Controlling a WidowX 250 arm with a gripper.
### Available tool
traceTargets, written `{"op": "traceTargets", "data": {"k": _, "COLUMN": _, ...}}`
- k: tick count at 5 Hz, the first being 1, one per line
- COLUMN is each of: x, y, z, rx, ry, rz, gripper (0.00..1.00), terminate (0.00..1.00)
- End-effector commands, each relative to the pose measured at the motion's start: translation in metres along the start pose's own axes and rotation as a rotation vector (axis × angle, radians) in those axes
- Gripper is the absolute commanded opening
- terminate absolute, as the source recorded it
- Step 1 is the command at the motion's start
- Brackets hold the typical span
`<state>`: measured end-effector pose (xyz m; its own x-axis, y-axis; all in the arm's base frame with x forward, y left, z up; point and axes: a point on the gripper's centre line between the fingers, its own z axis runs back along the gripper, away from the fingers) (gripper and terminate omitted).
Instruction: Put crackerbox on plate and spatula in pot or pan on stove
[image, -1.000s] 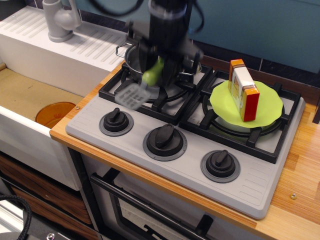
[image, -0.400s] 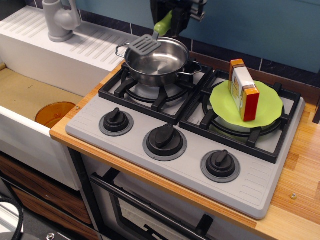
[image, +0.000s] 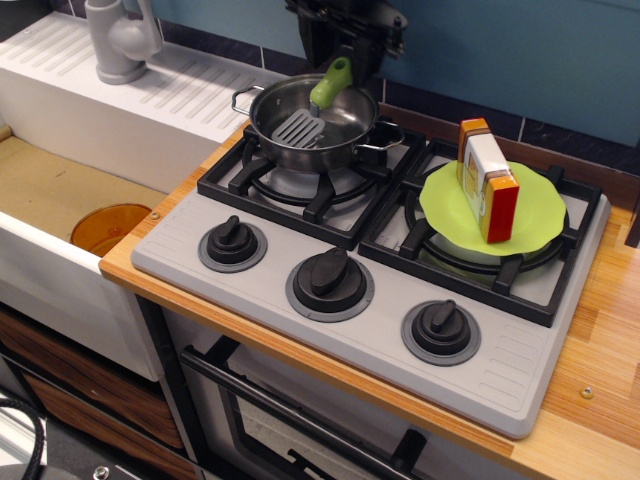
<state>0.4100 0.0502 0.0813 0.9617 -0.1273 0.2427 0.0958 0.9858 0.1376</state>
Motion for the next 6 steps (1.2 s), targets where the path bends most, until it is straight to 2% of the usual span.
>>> {"op": "traceTargets", "data": {"k": 1, "x": 0.0, "y": -0.019, "z": 0.039, "rx": 0.051, "ry": -0.031, "rz": 0.05, "gripper": 1.0, "terminate": 0.0}}
{"op": "traceTargets", "data": {"k": 3, "x": -0.015, "y": -0.05, "z": 0.077, "rx": 0.076, "ry": -0.002, "rz": 0.084, "gripper": 1.0, "terminate": 0.0}}
{"op": "traceTargets", "data": {"k": 4, "x": -0.026, "y": -0.071, "z": 0.089, "rx": 0.087, "ry": 0.003, "rz": 0.101, "gripper": 1.0, "terminate": 0.0}}
{"op": "traceTargets", "data": {"k": 5, "x": -0.033, "y": -0.091, "z": 0.087, "rx": 0.038, "ry": 0.006, "rz": 0.157, "gripper": 1.0, "terminate": 0.0}}
{"op": "traceTargets", "data": {"k": 6, "x": -0.029, "y": -0.096, "z": 0.072, "rx": -0.065, "ry": 0.021, "rz": 0.179, "gripper": 1.0, "terminate": 1.0}}
